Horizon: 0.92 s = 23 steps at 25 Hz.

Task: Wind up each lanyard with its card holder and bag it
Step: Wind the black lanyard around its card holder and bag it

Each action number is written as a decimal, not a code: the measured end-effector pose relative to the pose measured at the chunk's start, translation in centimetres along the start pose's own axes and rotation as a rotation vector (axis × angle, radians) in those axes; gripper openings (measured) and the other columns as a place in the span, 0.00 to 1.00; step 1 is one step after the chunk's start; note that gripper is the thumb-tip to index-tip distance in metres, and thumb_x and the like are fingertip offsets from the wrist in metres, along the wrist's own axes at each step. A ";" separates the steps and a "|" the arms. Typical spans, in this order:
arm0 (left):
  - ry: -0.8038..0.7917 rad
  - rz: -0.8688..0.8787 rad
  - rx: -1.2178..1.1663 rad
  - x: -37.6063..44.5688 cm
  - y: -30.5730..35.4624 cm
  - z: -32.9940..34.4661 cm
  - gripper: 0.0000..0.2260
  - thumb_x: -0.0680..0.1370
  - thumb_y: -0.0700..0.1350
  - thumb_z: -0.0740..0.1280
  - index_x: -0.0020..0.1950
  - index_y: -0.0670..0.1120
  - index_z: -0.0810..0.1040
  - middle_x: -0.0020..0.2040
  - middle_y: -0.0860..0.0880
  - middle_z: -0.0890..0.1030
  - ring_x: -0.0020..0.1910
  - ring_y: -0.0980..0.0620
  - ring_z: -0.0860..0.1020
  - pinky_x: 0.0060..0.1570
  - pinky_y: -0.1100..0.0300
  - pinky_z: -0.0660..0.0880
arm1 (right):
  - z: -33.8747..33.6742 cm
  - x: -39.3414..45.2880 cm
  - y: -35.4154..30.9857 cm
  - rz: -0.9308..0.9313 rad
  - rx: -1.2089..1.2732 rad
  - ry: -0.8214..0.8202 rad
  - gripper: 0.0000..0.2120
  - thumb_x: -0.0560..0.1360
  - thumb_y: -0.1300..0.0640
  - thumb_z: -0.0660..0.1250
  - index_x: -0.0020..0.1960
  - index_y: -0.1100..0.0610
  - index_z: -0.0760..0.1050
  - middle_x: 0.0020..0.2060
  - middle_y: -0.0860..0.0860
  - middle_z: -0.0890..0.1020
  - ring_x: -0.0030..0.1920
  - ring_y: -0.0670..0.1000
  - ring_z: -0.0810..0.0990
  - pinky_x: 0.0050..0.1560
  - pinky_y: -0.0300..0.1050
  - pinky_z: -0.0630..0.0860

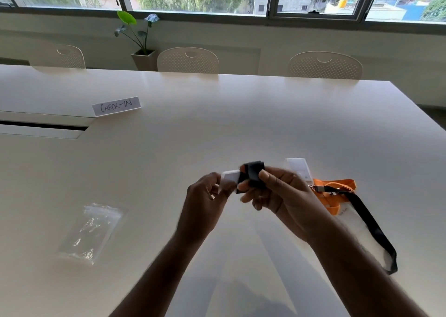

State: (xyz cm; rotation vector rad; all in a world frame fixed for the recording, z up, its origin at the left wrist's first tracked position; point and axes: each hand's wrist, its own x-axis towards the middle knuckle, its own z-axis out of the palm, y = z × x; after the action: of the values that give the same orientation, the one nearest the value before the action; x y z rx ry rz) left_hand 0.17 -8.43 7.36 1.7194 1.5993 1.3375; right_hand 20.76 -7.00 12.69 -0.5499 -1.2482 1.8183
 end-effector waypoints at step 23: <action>-0.293 -0.067 -0.355 -0.5 0.3 -1.1 0.07 0.75 0.52 0.77 0.50 0.51 0.86 0.44 0.44 0.86 0.42 0.50 0.81 0.46 0.46 0.80 | -5.4 2.9 -0.1 0.094 -0.533 0.136 0.14 0.79 0.48 0.68 0.60 0.48 0.87 0.49 0.54 0.89 0.46 0.53 0.82 0.49 0.50 0.73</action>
State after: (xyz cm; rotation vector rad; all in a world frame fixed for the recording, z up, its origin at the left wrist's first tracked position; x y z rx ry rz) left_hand -0.52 -9.29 7.91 1.5453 1.1677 1.1885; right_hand 23.18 -1.67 10.89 -1.0209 -1.6381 1.4830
